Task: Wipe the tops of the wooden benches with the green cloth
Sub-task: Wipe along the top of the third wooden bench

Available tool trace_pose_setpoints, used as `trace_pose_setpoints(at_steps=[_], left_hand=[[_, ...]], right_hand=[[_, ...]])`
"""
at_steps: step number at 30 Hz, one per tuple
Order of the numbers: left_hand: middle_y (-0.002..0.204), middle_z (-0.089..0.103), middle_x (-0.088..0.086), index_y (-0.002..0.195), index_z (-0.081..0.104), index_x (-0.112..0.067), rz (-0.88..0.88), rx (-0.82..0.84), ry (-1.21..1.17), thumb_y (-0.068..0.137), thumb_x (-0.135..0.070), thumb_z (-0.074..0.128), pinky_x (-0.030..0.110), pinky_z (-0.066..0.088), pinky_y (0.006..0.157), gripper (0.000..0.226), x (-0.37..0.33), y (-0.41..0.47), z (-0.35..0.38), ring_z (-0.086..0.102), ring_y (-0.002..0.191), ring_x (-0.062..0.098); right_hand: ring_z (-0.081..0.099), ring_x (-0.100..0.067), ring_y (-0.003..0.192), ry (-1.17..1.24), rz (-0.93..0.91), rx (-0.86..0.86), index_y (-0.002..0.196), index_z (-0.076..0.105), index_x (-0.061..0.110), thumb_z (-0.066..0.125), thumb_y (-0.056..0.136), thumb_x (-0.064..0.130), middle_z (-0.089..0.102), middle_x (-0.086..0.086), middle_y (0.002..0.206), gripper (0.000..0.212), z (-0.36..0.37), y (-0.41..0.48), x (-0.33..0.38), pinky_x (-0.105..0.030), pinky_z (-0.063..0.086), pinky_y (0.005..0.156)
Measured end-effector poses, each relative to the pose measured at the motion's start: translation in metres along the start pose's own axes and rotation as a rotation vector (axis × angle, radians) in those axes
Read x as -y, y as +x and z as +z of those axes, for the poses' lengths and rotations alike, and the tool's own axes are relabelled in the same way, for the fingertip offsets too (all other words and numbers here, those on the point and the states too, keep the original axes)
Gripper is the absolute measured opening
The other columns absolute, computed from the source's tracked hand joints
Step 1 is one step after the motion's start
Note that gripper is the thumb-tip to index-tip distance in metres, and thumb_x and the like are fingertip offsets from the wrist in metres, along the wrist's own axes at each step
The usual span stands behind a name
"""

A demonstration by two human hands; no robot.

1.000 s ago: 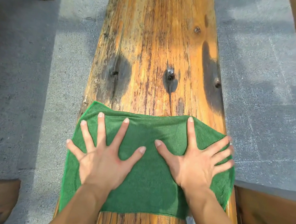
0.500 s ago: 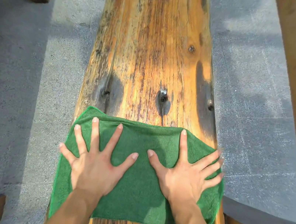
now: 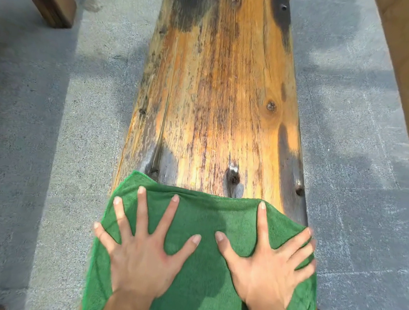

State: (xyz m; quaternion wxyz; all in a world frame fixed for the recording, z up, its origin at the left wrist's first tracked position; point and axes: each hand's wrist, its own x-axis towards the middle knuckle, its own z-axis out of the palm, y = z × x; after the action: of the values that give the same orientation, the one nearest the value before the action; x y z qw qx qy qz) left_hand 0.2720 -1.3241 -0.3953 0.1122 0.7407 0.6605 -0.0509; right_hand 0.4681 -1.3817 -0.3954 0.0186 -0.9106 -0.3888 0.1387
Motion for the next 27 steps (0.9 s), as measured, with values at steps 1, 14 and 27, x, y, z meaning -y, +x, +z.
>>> trace_pose_setpoints(at_steps=[1, 14, 27], left_hand=[[0.176, 0.008, 0.011, 0.162, 0.015, -0.054, 0.005, -0.006, 0.006, 0.086, -0.096, 0.026, 0.088, 0.016, 0.109, 0.088, 0.000, 0.004, 0.000, 0.009, 0.156, 0.054], [0.175, 0.011, 0.013, 0.163, 0.021, -0.051, 0.005, -0.003, 0.002, 0.087, -0.094, 0.027, 0.087, 0.019, 0.108, 0.087, -0.007, 0.041, -0.005, 0.011, 0.156, 0.054], [0.173, -0.026, 0.001, 0.153, -0.017, -0.066, -0.034, 0.009, -0.092, 0.079, -0.101, 0.006, 0.082, -0.008, 0.114, 0.085, -0.024, 0.133, -0.022, -0.025, 0.156, 0.045]], right_hand=[[0.001, -0.053, 0.155, -0.009, 0.003, 0.004, 0.156, -0.013, 0.064, 0.016, 0.065, 0.111, -0.006, -0.040, 0.167, 0.107, -0.001, 0.004, 0.002, -0.070, 0.007, 0.119], [-0.012, -0.046, 0.156, -0.041, -0.018, 0.048, 0.152, -0.023, 0.066, 0.009, 0.063, 0.112, -0.015, -0.035, 0.168, 0.105, -0.010, 0.046, 0.021, -0.067, 0.002, 0.122], [-0.009, -0.049, 0.157, 0.009, -0.044, 0.040, 0.150, -0.021, 0.069, 0.012, 0.060, 0.113, -0.015, -0.035, 0.168, 0.106, -0.022, 0.123, 0.058, -0.070, 0.008, 0.122]])
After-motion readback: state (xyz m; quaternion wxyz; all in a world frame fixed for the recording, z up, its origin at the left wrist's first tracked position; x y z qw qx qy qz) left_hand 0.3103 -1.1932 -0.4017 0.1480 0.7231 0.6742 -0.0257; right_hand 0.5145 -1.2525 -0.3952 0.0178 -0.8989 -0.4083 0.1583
